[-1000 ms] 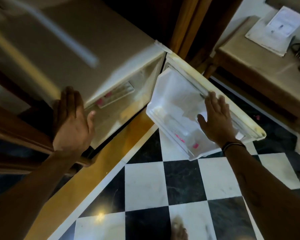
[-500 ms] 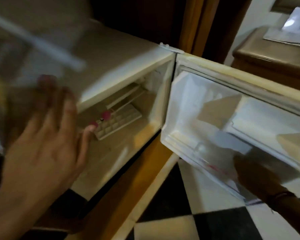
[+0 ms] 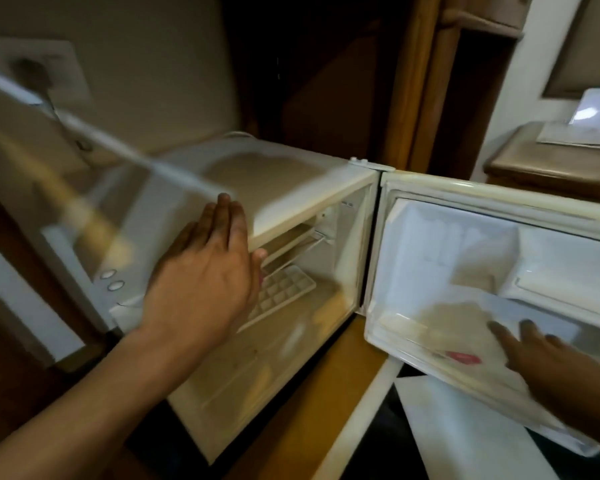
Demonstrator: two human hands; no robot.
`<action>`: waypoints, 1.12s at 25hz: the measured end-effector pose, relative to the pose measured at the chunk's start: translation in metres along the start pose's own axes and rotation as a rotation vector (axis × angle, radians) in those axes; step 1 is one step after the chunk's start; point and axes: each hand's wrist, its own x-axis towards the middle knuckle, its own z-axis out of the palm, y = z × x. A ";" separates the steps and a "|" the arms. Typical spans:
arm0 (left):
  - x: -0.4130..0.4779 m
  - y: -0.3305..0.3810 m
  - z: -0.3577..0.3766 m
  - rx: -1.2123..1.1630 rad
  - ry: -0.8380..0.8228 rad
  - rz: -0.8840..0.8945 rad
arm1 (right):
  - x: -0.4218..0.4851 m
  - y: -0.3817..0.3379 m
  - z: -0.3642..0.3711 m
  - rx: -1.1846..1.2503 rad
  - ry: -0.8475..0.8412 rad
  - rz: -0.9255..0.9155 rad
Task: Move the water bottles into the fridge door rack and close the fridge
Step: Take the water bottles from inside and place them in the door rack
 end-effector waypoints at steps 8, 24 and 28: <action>-0.007 0.002 -0.003 0.073 -0.025 0.025 | 0.105 -0.085 -0.092 0.171 0.038 -0.064; -0.032 -0.018 -0.017 0.139 -0.059 0.037 | 0.126 -0.159 -0.151 0.125 0.278 -0.055; -0.033 -0.019 -0.006 0.204 0.056 0.038 | 0.128 -0.231 -0.155 0.639 0.153 -0.332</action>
